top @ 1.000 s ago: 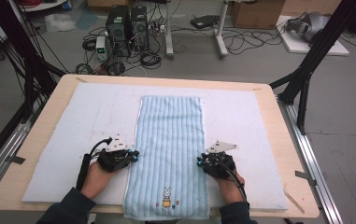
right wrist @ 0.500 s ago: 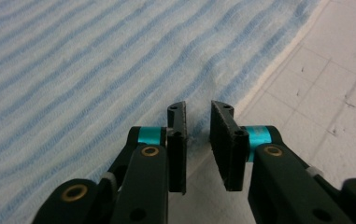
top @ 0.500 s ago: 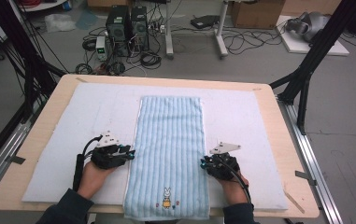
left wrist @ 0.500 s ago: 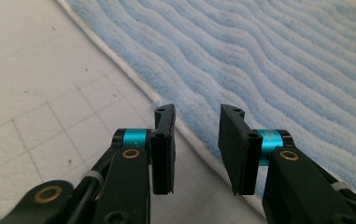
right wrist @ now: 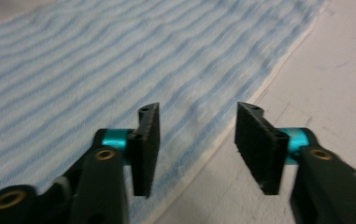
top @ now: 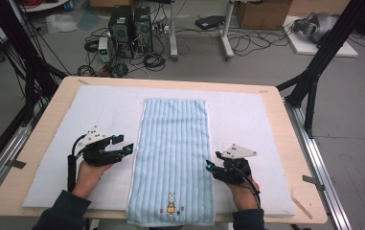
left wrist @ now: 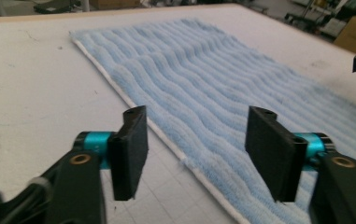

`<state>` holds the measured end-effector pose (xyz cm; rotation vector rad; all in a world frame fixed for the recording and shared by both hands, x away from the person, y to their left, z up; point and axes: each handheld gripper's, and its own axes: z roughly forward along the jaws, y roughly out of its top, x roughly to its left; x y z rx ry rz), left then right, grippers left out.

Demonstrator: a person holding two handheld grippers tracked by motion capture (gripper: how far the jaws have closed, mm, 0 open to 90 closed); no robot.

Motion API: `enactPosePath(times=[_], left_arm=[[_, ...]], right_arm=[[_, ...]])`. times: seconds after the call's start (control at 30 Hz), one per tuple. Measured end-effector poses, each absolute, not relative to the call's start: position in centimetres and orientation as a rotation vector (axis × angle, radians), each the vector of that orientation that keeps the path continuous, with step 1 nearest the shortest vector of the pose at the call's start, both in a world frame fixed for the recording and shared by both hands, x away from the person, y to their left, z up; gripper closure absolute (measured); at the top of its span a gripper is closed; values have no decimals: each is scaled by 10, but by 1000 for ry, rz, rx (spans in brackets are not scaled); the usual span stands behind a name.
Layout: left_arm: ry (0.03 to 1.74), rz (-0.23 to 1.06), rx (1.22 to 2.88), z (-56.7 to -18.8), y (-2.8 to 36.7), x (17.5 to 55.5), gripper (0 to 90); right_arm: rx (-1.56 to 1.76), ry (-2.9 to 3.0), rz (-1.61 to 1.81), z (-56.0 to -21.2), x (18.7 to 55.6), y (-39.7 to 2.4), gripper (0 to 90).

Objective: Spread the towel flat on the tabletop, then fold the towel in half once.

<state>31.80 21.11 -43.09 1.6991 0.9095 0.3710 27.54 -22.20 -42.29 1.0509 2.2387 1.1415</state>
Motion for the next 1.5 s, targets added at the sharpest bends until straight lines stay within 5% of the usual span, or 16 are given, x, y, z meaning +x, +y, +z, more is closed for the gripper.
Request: enactPosePath(times=[0.13,0.27,0.73,1.5], left_arm=[[904,370,1647,-428,219,320,172],[872,376,1623,-425,224,321,153],[782,431,1624,-422,231,318,167],[925,331,1624,-428,234,323,162]], right_arm=[[1086,2159,1193,-419,276,-230,245],[1104,2064,1210,-414,279,-243,108],[1040,1983,1286,-406,271,-259,108],[1129,2022,1237,-415,277,-258,108]])
